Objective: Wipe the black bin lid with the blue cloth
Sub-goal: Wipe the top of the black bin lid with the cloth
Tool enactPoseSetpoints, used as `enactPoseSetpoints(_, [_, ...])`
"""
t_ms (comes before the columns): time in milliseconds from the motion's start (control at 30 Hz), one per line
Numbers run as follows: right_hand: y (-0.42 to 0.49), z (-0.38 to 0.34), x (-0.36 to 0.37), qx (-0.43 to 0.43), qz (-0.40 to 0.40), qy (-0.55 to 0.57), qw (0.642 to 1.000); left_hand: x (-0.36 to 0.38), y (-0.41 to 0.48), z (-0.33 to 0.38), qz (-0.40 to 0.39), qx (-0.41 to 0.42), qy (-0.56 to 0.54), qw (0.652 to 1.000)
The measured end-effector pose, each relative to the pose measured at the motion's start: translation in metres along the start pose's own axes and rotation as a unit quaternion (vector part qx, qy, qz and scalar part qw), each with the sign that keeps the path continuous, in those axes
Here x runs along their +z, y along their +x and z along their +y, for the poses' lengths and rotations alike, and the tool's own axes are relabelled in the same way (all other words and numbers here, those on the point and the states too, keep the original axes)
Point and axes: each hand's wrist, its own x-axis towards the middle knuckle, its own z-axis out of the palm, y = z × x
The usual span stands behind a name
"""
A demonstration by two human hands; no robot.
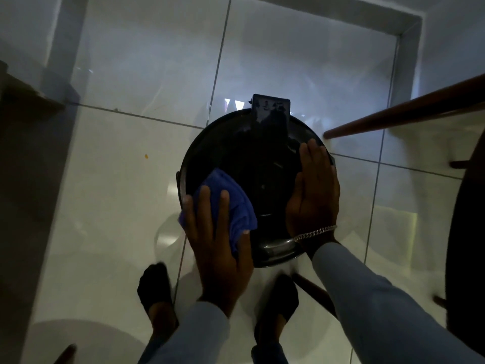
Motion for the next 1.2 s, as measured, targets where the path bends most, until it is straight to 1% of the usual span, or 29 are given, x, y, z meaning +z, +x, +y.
enactPoseSetpoints(67, [0.000, 0.000, 0.000, 0.000, -0.003, -0.001, 1.000, 0.010, -0.024, 0.011, -0.018, -0.020, 0.029, 0.999])
enactPoseSetpoints(100, [0.000, 0.000, 0.000, 0.000, -0.003, 0.000, 1.000, 0.015, -0.036, 0.017, -0.031, -0.017, 0.047, 0.998])
enactPoseSetpoints(200, [0.001, 0.001, -0.001, -0.006, 0.002, 0.012, 1.000, 0.030, -0.068, 0.029, -0.061, 0.025, 0.112, 0.992])
enactPoseSetpoints(300, [0.001, 0.000, -0.002, -0.008, 0.002, 0.022, 1.000, 0.032, -0.075, 0.022, -0.072, 0.092, 0.146, 0.982])
enactPoseSetpoints(400, [0.001, -0.001, -0.003, -0.016, -0.006, 0.021, 1.000, 0.015, -0.059, -0.002, -0.095, 0.205, 0.146, 0.963])
enactPoseSetpoints(433, [0.002, -0.001, -0.003, -0.014, -0.008, 0.023, 1.000, 0.007, -0.052, -0.011, -0.098, 0.228, 0.137, 0.959])
enactPoseSetpoints(467, [0.002, -0.001, -0.003, -0.010, -0.008, 0.026, 1.000, 0.000, -0.044, -0.018, -0.095, 0.232, 0.123, 0.960])
enactPoseSetpoints(500, [0.002, -0.001, -0.004, -0.007, -0.005, 0.027, 1.000, -0.006, -0.035, -0.024, -0.086, 0.212, 0.103, 0.968])
enactPoseSetpoints(600, [0.002, -0.002, -0.001, -0.005, 0.005, 0.035, 0.999, -0.008, -0.011, -0.020, -0.028, 0.069, 0.045, 0.996])
enactPoseSetpoints(633, [0.003, -0.002, -0.002, -0.003, 0.008, 0.038, 0.999, -0.005, -0.008, -0.011, -0.016, 0.039, 0.044, 0.998])
enactPoseSetpoints(667, [0.003, -0.003, -0.003, 0.001, 0.006, 0.040, 0.999, 0.000, -0.009, -0.001, -0.017, 0.035, 0.058, 0.998])
enactPoseSetpoints(733, [0.004, -0.003, -0.008, 0.006, -0.018, 0.038, 0.999, 0.008, -0.021, 0.018, -0.064, 0.088, 0.109, 0.988])
enactPoseSetpoints(800, [0.007, -0.006, -0.018, 0.006, -0.064, 0.037, 0.997, 0.009, -0.033, 0.027, -0.124, 0.156, 0.145, 0.969])
enactPoseSetpoints(833, [0.009, -0.008, -0.021, 0.009, -0.093, 0.042, 0.995, 0.006, -0.036, 0.026, -0.150, 0.173, 0.143, 0.963])
enactPoseSetpoints(900, [0.013, -0.015, -0.034, 0.036, -0.125, 0.078, 0.988, -0.009, -0.034, 0.026, -0.192, 0.177, 0.097, 0.960])
enactPoseSetpoints(933, [0.011, -0.020, -0.041, 0.058, -0.116, 0.104, 0.986, -0.022, -0.028, 0.026, -0.201, 0.173, 0.058, 0.962])
enactPoseSetpoints(1000, [-0.006, -0.031, -0.053, 0.090, -0.049, 0.128, 0.986, -0.046, -0.007, 0.023, -0.186, 0.167, -0.010, 0.968])
enactPoseSetpoints(1033, [-0.022, -0.039, -0.055, 0.093, -0.014, 0.120, 0.988, -0.055, 0.010, 0.018, -0.173, 0.164, -0.023, 0.971])
enactPoseSetpoints(1067, [-0.043, -0.048, -0.053, 0.081, 0.001, 0.102, 0.991, -0.062, 0.030, 0.014, -0.165, 0.155, -0.020, 0.974])
enactPoseSetpoints(1100, [-0.065, -0.058, -0.049, 0.060, -0.007, 0.075, 0.995, -0.067, 0.049, 0.010, -0.170, 0.146, -0.001, 0.975])
enactPoseSetpoints(1133, [-0.085, -0.068, -0.041, 0.036, -0.036, 0.038, 0.998, -0.068, 0.067, 0.007, -0.189, 0.146, 0.028, 0.971])
enactPoseSetpoints(1200, [-0.110, -0.082, -0.021, 0.006, -0.118, -0.063, 0.991, -0.066, 0.092, 0.000, -0.248, 0.181, 0.092, 0.947])
